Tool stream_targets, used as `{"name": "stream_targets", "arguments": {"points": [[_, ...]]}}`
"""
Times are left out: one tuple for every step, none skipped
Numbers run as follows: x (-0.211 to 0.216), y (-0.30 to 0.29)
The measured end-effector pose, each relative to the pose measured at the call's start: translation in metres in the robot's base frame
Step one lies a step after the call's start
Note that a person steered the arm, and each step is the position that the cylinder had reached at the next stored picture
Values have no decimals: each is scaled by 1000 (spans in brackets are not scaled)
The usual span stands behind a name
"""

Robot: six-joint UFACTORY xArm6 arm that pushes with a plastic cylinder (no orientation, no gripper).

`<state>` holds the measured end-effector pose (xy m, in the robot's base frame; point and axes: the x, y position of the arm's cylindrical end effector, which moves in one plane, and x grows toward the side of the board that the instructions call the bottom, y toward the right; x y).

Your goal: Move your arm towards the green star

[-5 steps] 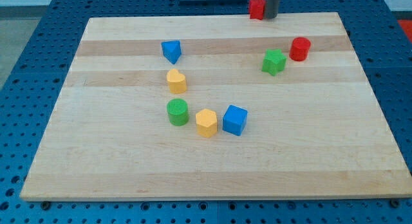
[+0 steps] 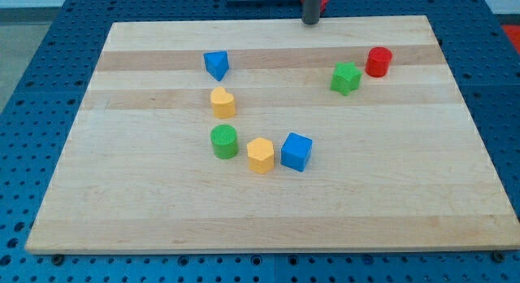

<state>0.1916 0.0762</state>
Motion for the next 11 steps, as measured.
{"name": "stream_targets", "arguments": {"points": [[4,0],[12,0],[23,0],[33,0],[41,0],[51,0],[60,0],[61,0],[61,0],[61,0],[68,-1]]}}
